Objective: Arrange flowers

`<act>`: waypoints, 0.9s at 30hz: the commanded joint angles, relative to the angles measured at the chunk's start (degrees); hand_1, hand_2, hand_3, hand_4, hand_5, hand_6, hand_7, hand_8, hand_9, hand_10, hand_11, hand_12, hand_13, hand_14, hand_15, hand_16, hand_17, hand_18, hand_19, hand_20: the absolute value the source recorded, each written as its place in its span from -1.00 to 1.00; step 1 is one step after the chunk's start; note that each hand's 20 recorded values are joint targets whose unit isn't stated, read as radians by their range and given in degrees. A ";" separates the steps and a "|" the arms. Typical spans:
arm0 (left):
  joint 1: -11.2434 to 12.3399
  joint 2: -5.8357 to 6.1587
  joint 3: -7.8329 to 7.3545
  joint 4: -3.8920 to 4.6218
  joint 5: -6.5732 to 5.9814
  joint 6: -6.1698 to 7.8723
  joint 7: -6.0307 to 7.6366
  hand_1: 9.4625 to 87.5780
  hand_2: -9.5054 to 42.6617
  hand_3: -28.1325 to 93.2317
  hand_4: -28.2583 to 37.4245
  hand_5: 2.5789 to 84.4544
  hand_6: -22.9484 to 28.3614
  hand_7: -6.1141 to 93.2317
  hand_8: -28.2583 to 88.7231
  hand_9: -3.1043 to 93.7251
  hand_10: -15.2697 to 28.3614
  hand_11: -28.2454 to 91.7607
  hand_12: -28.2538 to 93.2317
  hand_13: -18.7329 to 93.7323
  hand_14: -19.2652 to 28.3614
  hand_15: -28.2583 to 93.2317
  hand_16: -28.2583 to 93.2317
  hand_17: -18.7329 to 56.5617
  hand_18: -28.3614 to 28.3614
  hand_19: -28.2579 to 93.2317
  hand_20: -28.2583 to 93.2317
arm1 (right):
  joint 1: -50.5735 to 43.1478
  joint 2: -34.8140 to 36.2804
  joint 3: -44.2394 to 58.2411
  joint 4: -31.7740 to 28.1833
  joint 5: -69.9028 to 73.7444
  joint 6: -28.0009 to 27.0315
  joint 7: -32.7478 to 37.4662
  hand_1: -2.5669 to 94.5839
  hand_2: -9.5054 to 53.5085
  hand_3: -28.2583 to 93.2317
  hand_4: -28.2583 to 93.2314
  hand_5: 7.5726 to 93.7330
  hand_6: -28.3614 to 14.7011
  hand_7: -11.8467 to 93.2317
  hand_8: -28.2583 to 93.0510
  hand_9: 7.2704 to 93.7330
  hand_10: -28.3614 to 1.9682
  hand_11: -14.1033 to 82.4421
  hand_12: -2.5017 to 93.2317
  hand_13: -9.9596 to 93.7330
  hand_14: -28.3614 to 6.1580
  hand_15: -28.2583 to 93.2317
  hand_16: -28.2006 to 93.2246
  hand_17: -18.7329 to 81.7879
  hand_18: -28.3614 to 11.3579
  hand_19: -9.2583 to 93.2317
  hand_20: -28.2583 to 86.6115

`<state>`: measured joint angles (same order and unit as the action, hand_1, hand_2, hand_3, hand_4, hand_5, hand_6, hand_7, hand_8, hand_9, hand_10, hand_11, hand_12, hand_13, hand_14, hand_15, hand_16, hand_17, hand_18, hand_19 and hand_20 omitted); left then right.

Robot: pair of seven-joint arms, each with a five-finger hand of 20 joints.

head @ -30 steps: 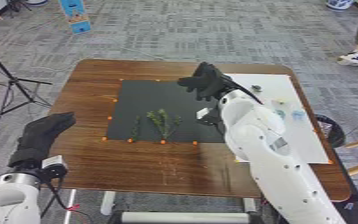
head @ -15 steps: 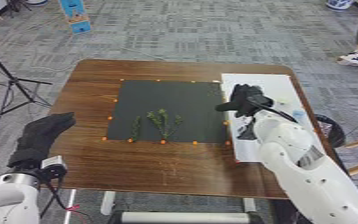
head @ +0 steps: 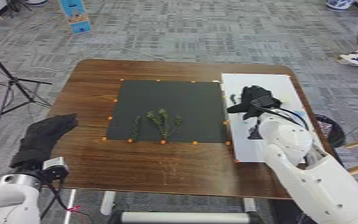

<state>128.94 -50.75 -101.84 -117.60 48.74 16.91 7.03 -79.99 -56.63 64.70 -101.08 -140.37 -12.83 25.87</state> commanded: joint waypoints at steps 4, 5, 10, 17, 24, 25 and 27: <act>0.49 -0.88 -0.19 -0.57 0.62 -1.59 -1.33 -0.54 -0.51 0.64 -0.82 0.28 0.02 -0.52 -0.63 0.13 0.32 -0.16 -0.27 0.05 0.42 -0.33 -0.52 -0.27 0.27 -0.50 -0.25 | 0.46 -0.43 -0.63 3.93 -1.90 -2.04 -0.62 -0.42 -1.00 0.43 -0.65 0.68 0.17 -0.39 -0.58 0.90 0.04 0.06 -0.32 0.82 0.15 0.55 0.16 0.53 -0.67 1.00 0.62; 0.56 -0.94 -0.16 -0.56 0.43 -1.51 -1.03 -0.54 -0.51 0.64 -0.82 0.28 0.02 -0.52 -0.63 0.13 0.32 -0.16 -0.27 0.05 0.42 -0.33 -0.52 -0.27 0.27 -0.50 -0.25 | 0.76 -0.49 -0.78 4.43 -2.05 -2.01 -0.60 -0.42 -1.00 0.43 -0.65 0.68 0.17 -0.39 -0.58 0.90 0.04 0.06 -0.32 0.82 0.15 0.55 0.16 0.53 -0.67 1.00 0.62; 0.52 -1.12 0.08 -0.53 0.46 -1.95 -0.96 -0.54 -0.51 0.64 -0.82 0.28 0.03 -0.52 -0.63 0.13 0.32 -0.16 -0.27 0.05 0.42 -0.33 -0.52 -0.27 0.27 -0.50 -0.25 | 1.32 -0.70 -0.74 5.86 -2.79 -2.40 -0.78 -0.41 -0.99 0.43 -0.65 0.69 0.18 -0.38 -0.58 0.91 0.05 0.07 -0.32 0.83 0.16 0.55 0.16 0.54 -0.67 1.00 0.63; 1.56 -1.14 -1.67 -0.78 0.56 -3.00 -1.87 -0.53 -0.51 0.63 -0.81 0.28 0.03 -0.52 -0.63 0.13 0.32 -0.16 -0.27 0.05 0.43 -0.33 -0.52 -0.27 0.27 -0.50 -0.25 | 0.50 -2.07 0.20 6.90 -4.72 -3.51 -1.31 -0.36 -0.96 0.44 -0.66 0.70 0.19 -0.38 -0.59 0.91 0.06 0.07 -0.32 0.84 0.16 0.55 0.17 0.55 -0.65 1.00 0.63; 0.92 -1.83 -0.78 -0.82 0.49 -3.22 -2.87 -0.53 -0.51 0.63 -0.81 0.28 0.04 -0.52 -0.63 0.13 0.32 -0.16 -0.27 0.05 0.43 -0.33 -0.52 -0.27 0.27 -0.50 -0.25 | 1.10 -1.57 -1.86 9.88 -12.10 -2.85 -3.16 -0.23 -1.00 0.46 -0.69 0.73 0.24 -0.30 -0.58 0.96 0.14 0.12 -0.32 0.88 0.23 0.56 0.16 0.60 -0.62 1.00 0.66; 0.78 -1.98 -0.59 -0.90 0.54 -3.26 -2.46 -0.53 -0.50 0.63 -0.81 0.28 0.04 -0.52 -0.63 0.13 0.32 -0.16 -0.27 0.05 0.43 -0.33 -0.52 -0.27 0.27 -0.50 -0.25 | 1.46 -1.81 -1.95 10.47 -12.37 -3.24 -3.21 -0.21 -1.00 0.46 -0.69 0.74 0.25 -0.28 -0.58 0.96 0.15 0.13 -0.32 0.88 0.24 0.57 0.16 0.61 -0.61 1.00 0.67; 1.22 -2.27 -0.68 -1.15 0.72 -3.36 -2.24 -0.53 -0.50 0.63 -0.81 0.28 0.03 -0.53 -0.63 0.13 0.33 -0.16 -0.27 0.05 0.43 -0.32 -0.52 -0.27 0.27 -0.50 -0.25 | 1.89 -2.31 -2.33 11.50 -12.81 -3.55 -2.94 -0.20 -1.00 0.46 -0.69 0.75 0.26 -0.26 -0.58 0.97 0.16 0.14 -0.32 0.89 0.24 0.57 0.16 0.62 -0.60 1.00 0.67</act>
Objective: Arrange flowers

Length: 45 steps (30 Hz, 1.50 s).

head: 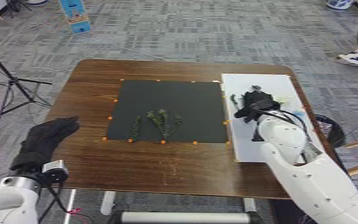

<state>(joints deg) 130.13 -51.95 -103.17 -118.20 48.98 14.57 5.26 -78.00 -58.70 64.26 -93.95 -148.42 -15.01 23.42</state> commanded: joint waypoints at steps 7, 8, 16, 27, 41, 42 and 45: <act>0.50 -1.32 0.03 -0.57 0.35 -1.63 -0.94 -0.53 -0.51 0.63 -0.81 0.28 0.04 -0.53 -0.63 0.13 0.33 -0.16 -0.27 0.05 0.43 -0.32 -0.52 -0.27 0.27 -0.50 -0.25 | -0.88 -1.21 -1.48 5.51 -3.84 -3.03 0.04 -0.03 -1.00 0.37 -0.70 0.75 0.28 -0.31 -0.15 0.98 0.19 0.16 -0.33 0.91 0.30 0.58 0.16 0.65 -0.55 1.00 0.68; 0.50 -1.33 -0.01 -0.54 0.26 -1.65 -1.22 -0.53 -0.51 0.63 -0.81 0.28 0.04 -0.53 -0.63 0.13 0.33 -0.16 -0.27 0.05 0.43 -0.32 -0.52 -0.27 0.27 -0.50 -0.25 | -1.05 -1.45 -1.27 5.45 -2.79 -3.90 0.56 -0.02 -1.00 0.36 -0.70 0.75 0.29 -0.31 -0.14 0.98 0.19 0.16 -0.33 0.91 0.30 0.58 0.16 0.65 -0.54 1.00 0.68; 1.29 -1.27 -0.18 -0.79 0.13 -2.29 -1.29 -0.53 -0.51 0.63 -0.80 0.28 0.04 -0.53 -0.63 0.13 0.33 -0.16 -0.27 0.05 0.44 -0.32 -0.52 -0.27 0.27 -0.50 -0.25 | -1.86 -0.02 -1.50 3.28 4.47 -0.63 1.22 0.17 -1.00 0.35 -0.64 0.79 0.31 -0.34 -0.04 0.99 0.20 0.16 -0.33 0.92 0.30 0.57 0.17 0.66 -0.54 1.00 0.68; -0.64 -0.78 0.44 -0.22 -0.05 -3.30 -1.74 -0.52 -0.51 0.62 -0.79 0.28 0.05 -0.53 -0.63 0.13 0.33 -0.16 -0.27 0.05 0.43 -0.32 -0.52 -0.27 0.28 -0.50 -0.25 | -1.63 1.29 0.99 -4.97 12.27 11.31 0.26 0.14 -1.00 0.44 -0.62 0.79 0.29 -0.30 -0.02 0.99 0.21 0.20 -0.32 0.92 0.29 0.61 0.17 0.66 -0.57 1.00 0.72; -0.65 -0.44 0.54 -0.63 -0.08 -3.14 -2.90 -0.52 -0.51 0.63 -0.79 0.29 0.05 -0.54 -0.63 0.13 0.33 -0.16 -0.27 0.05 0.44 -0.32 -0.52 -0.27 0.28 -0.50 -0.25 | -2.17 -2.60 0.46 -13.54 20.22 9.76 5.30 0.12 -1.00 0.47 -0.57 0.84 0.25 -0.28 -0.04 1.00 0.19 0.27 -0.36 0.94 0.28 0.63 0.17 0.69 -0.56 1.00 0.75; -0.09 -0.36 0.22 -0.79 -0.10 -2.88 -3.18 -0.52 -0.51 0.63 -0.79 0.29 0.05 -0.54 -0.63 0.14 0.33 -0.16 -0.27 0.05 0.44 -0.32 -0.52 -0.27 0.28 -0.50 -0.25 | -1.94 -2.81 -0.67 -13.54 21.26 9.36 6.28 0.12 -1.00 0.47 -0.57 0.85 0.25 -0.28 -0.04 1.00 0.19 0.27 -0.36 0.94 0.28 0.63 0.17 0.69 -0.56 1.00 0.75; 1.34 -0.27 -0.88 -1.58 0.07 -2.10 -3.82 -0.52 -0.50 0.62 -0.79 0.28 0.05 -0.54 -0.63 0.14 0.33 -0.16 -0.27 0.05 0.44 -0.32 -0.52 -0.27 0.28 -0.50 -0.25 | -2.69 -5.69 -1.14 -13.34 22.74 7.92 8.43 0.12 -1.00 0.47 -0.56 0.85 0.25 -0.28 -0.03 1.00 0.20 0.28 -0.37 0.94 0.28 0.63 0.17 0.70 -0.57 1.00 0.76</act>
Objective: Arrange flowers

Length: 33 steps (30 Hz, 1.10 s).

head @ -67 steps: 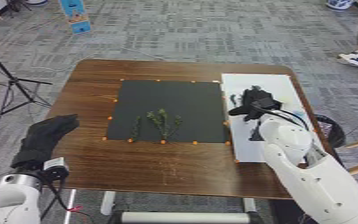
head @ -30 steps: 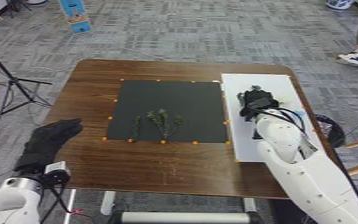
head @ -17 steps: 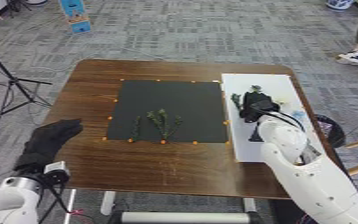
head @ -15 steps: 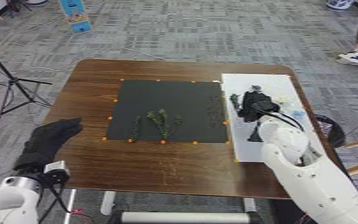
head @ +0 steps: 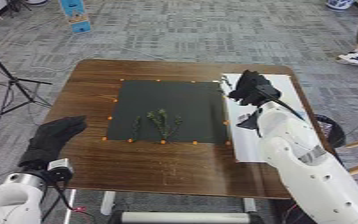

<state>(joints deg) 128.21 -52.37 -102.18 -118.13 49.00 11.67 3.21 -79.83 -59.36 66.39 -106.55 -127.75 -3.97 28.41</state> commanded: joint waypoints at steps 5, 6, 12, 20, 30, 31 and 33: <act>4.10 0.61 -2.21 -2.30 0.42 1.03 -2.22 -0.52 -0.50 0.62 -0.79 0.29 0.05 -0.54 -0.63 0.13 0.33 -0.16 -0.27 0.05 0.44 -0.32 -0.52 -0.27 0.28 -0.50 -0.25 | -2.10 -10.81 -2.96 2.20 3.44 -3.69 5.87 0.12 -1.00 0.47 -0.55 0.86 0.24 -0.29 -0.03 1.00 0.20 0.30 -0.39 0.96 0.29 0.63 0.16 0.71 -0.58 1.00 0.75; 3.68 0.74 -1.88 -2.14 0.55 0.99 -2.06 -0.52 -0.50 0.62 -0.79 0.29 0.05 -0.54 -0.63 0.14 0.34 -0.16 -0.27 0.05 0.44 -0.32 -0.52 -0.27 0.28 -0.50 -0.25 | -1.92 -11.54 -2.97 2.94 3.81 -3.80 6.15 0.12 -1.00 0.47 -0.55 0.87 0.24 -0.29 -0.03 1.00 0.21 0.30 -0.39 0.96 0.29 0.63 0.16 0.71 -0.58 1.00 0.75; 3.57 0.69 -1.00 -2.24 0.94 0.90 -2.01 -0.52 -0.50 0.62 -0.79 0.28 0.05 -0.54 -0.63 0.14 0.34 -0.16 -0.27 0.05 0.44 -0.32 -0.52 -0.27 0.28 -0.50 -0.25 | -2.62 -16.21 -0.76 7.55 1.64 -3.15 7.62 0.13 -1.00 0.46 -0.54 0.87 0.23 -0.30 -0.03 1.00 0.21 0.31 -0.41 0.96 0.29 0.62 0.16 0.72 -0.58 1.00 0.75; 4.52 0.78 -2.29 -2.61 1.18 0.57 -2.17 -0.52 -0.50 0.62 -0.79 0.28 0.06 -0.55 -0.63 0.14 0.34 -0.16 -0.27 0.05 0.44 -0.32 -0.52 -0.27 0.28 -0.50 -0.25 | -4.98 -21.14 4.60 9.43 0.38 -2.21 9.60 0.13 -1.00 0.46 -0.53 0.88 0.23 -0.30 -0.04 1.00 0.21 0.32 -0.42 0.97 0.29 0.62 0.16 0.72 -0.58 1.00 0.76; 4.79 1.05 -2.99 -2.84 1.38 -0.14 -2.18 -0.52 -0.50 0.62 -0.79 0.28 0.06 -0.55 -0.63 0.14 0.33 -0.16 -0.27 0.05 0.44 -0.32 -0.52 -0.27 0.28 -0.49 -0.25 | -5.34 -19.52 1.99 7.80 2.67 -3.27 10.61 0.13 -1.00 0.46 -0.54 0.88 0.23 -0.30 -0.04 1.00 0.20 0.33 -0.43 0.97 0.29 0.62 0.17 0.73 -0.57 1.00 0.76; 4.95 1.12 -3.37 -2.94 1.42 -0.15 -2.18 -0.52 -0.50 0.62 -0.79 0.28 0.06 -0.55 -0.63 0.14 0.33 -0.16 -0.27 0.05 0.44 -0.32 -0.52 -0.27 0.28 -0.49 -0.25 | -5.24 -18.85 1.02 7.33 2.75 -3.82 10.24 0.13 -1.00 0.46 -0.55 0.88 0.23 -0.30 -0.04 1.00 0.20 0.33 -0.43 0.97 0.29 0.62 0.17 0.73 -0.57 1.00 0.76; 5.43 1.21 -4.09 -3.33 1.55 -0.04 -2.40 -0.52 -0.50 0.62 -0.79 0.28 0.06 -0.55 -0.63 0.14 0.33 -0.16 -0.27 0.05 0.44 -0.32 -0.52 -0.28 0.28 -0.49 -0.25 | -5.35 -17.16 -1.26 6.10 1.81 -5.07 8.88 0.13 -1.00 0.46 -0.55 0.88 0.23 -0.30 -0.04 1.00 0.20 0.33 -0.43 0.97 0.28 0.62 0.17 0.73 -0.57 1.00 0.76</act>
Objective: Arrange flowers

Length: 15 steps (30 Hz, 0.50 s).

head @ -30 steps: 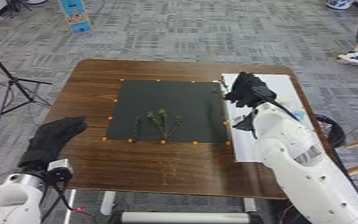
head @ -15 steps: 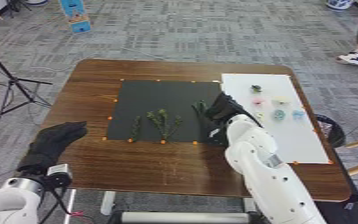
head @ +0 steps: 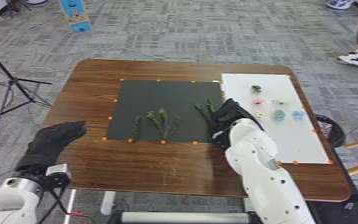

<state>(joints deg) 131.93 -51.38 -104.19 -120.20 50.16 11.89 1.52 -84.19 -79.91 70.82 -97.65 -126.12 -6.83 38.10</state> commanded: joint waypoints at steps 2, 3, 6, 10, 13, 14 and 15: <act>1.13 0.29 -2.22 -1.37 0.38 -0.52 -0.96 -0.52 -0.50 0.62 -0.79 0.28 0.06 -0.55 -0.63 0.13 0.33 -0.16 -0.27 0.05 0.44 -0.32 -0.52 -0.28 0.28 -0.49 -0.25 | -1.11 4.31 -7.14 -3.81 -1.81 -2.96 -2.15 0.13 -1.00 0.46 -0.55 0.88 0.22 -0.30 -0.04 1.00 0.20 0.33 -0.43 0.97 0.28 0.62 0.16 0.73 -0.57 1.00 0.75; 0.96 0.25 -2.22 -1.40 0.40 -0.64 -1.07 -0.52 -0.50 0.62 -0.78 0.28 0.06 -0.55 -0.63 0.13 0.33 -0.16 -0.27 0.05 0.44 -0.32 -0.52 -0.28 0.28 -0.49 -0.25 | -0.95 4.78 -7.82 -4.07 -2.43 -3.06 -2.83 0.13 -1.00 0.46 -0.55 0.88 0.22 -0.30 -0.04 1.00 0.20 0.32 -0.43 0.97 0.28 0.62 0.16 0.73 -0.57 1.00 0.75; 0.44 0.39 -2.18 -1.29 0.57 -1.92 -1.80 -0.53 -0.50 0.62 -0.78 0.27 0.06 -0.55 -0.62 0.13 0.33 -0.16 -0.27 0.05 0.44 -0.32 -0.52 -0.28 0.29 -0.49 -0.25 | -0.18 4.67 -8.42 -3.92 -3.62 -3.18 -3.67 0.13 -1.00 0.46 -0.55 0.88 0.22 -0.30 -0.04 1.00 0.20 0.32 -0.43 0.97 0.29 0.62 0.17 0.72 -0.57 1.00 0.75; -0.09 0.38 -1.80 -1.32 0.70 -1.97 -1.89 -0.53 -0.50 0.62 -0.78 0.27 0.05 -0.55 -0.62 0.13 0.33 -0.16 -0.27 0.05 0.44 -0.33 -0.52 -0.28 0.29 -0.49 -0.25 | 0.48 4.10 -8.11 -3.44 -4.39 -3.41 -3.91 0.13 -1.00 0.46 -0.56 0.88 0.23 -0.30 -0.05 1.00 0.20 0.32 -0.43 0.97 0.29 0.62 0.17 0.72 -0.57 1.00 0.75; 0.09 0.27 -1.89 -1.36 0.75 -2.28 -2.11 -0.53 -0.50 0.62 -0.78 0.27 0.05 -0.55 -0.62 0.13 0.33 -0.16 -0.27 0.04 0.44 -0.33 -0.52 -0.28 0.29 -0.48 -0.25 | 0.56 4.09 -7.74 -3.67 -3.52 -3.40 -3.29 0.13 -1.00 0.46 -0.55 0.88 0.23 -0.30 -0.05 1.00 0.20 0.32 -0.44 0.97 0.29 0.61 0.17 0.72 -0.57 1.00 0.75; 0.24 0.32 -1.89 -1.27 0.69 -2.42 -2.28 -0.53 -0.50 0.62 -0.78 0.27 0.05 -0.55 -0.62 0.13 0.33 -0.16 -0.27 0.04 0.45 -0.33 -0.52 -0.28 0.29 -0.48 -0.25 | 0.36 4.08 -7.43 -3.85 -2.92 -4.28 -3.11 0.13 -1.00 0.47 -0.55 0.88 0.23 -0.30 -0.05 1.00 0.20 0.32 -0.44 0.97 0.29 0.61 0.17 0.72 -0.57 1.00 0.75; 0.39 0.37 -1.87 -1.20 0.68 -2.44 -2.56 -0.53 -0.50 0.62 -0.78 0.27 0.05 -0.55 -0.62 0.13 0.33 -0.16 -0.27 0.05 0.45 -0.32 -0.52 -0.28 0.29 -0.48 -0.25 | 0.20 4.42 -7.68 -3.93 -2.57 -4.01 -2.70 0.13 -1.00 0.47 -0.55 0.88 0.23 -0.30 -0.05 1.00 0.20 0.32 -0.44 0.97 0.29 0.61 0.17 0.72 -0.58 1.00 0.75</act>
<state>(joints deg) 131.97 -51.00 -105.97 -120.92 50.64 10.62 0.15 -84.13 -75.12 62.49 -100.99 -129.54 -9.80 34.35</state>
